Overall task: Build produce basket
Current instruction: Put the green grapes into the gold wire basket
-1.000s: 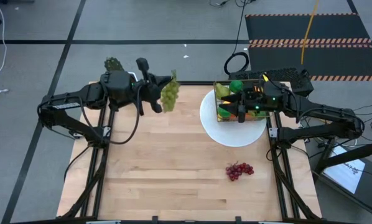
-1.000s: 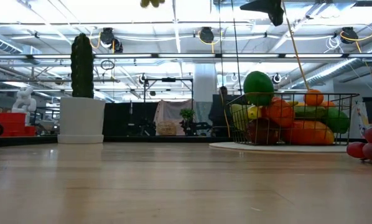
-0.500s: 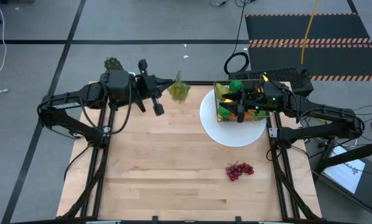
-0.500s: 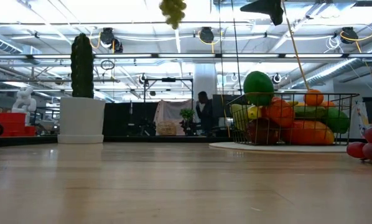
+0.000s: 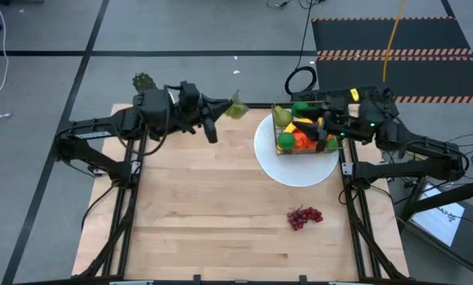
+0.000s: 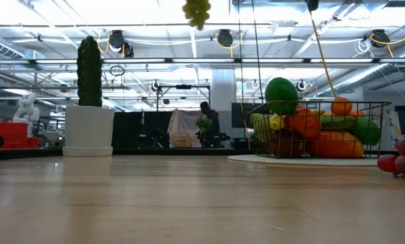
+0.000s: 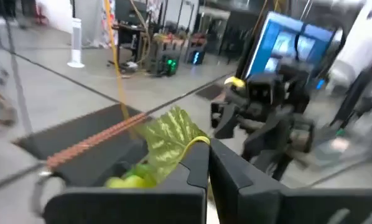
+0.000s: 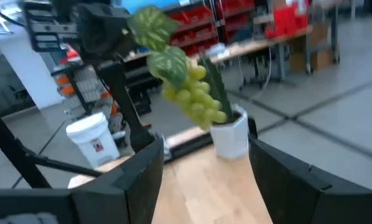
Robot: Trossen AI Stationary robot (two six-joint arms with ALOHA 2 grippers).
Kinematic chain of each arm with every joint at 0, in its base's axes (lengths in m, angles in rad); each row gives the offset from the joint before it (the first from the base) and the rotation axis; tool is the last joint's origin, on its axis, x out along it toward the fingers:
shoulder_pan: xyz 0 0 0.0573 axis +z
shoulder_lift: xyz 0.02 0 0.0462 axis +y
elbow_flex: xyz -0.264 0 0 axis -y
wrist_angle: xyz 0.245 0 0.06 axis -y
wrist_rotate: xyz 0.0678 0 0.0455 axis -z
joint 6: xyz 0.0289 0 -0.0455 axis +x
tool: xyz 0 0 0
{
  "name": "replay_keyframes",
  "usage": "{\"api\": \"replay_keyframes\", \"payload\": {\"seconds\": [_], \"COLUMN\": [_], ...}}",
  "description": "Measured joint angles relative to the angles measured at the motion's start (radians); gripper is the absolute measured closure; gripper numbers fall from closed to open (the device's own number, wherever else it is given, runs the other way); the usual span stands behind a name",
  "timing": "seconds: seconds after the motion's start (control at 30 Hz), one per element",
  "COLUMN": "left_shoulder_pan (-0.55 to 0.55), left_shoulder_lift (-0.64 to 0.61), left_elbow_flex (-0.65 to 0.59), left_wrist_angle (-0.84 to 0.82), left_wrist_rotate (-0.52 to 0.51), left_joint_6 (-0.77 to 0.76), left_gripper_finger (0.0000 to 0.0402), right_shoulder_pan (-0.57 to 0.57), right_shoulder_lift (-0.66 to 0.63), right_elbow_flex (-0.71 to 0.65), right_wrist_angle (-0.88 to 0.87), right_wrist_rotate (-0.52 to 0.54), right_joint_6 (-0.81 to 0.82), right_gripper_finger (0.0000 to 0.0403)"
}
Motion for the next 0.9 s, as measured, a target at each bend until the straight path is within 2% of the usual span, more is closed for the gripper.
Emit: {"api": "replay_keyframes", "payload": {"seconds": [0.27,0.57,0.77,0.9], "left_shoulder_pan": [0.005,0.038,0.093,0.148], "left_shoulder_lift": [0.088,0.223,0.303,0.381], "left_elbow_flex": [0.000,0.000,0.035,0.123], "left_wrist_angle": [0.227,0.463,0.508,0.479], "left_wrist_rotate": [0.010,0.023,0.110,0.219], "left_joint_6": [-0.199,-0.371,-0.477,-0.483], "left_gripper_finger": [0.0399,0.0400,0.0400,0.0401], "right_shoulder_pan": [0.000,0.000,0.000,0.000], "right_shoulder_lift": [-0.090,-0.161,-0.176,-0.174], "right_elbow_flex": [0.000,0.000,0.000,0.000], "right_wrist_angle": [0.008,-0.001,-0.005,-0.008], "right_wrist_rotate": [-0.002,-0.008,-0.008,-0.005], "right_joint_6": [-0.136,-0.191,-0.192,-0.210], "right_gripper_finger": [0.0198,0.0229,0.0243,0.0247]}}
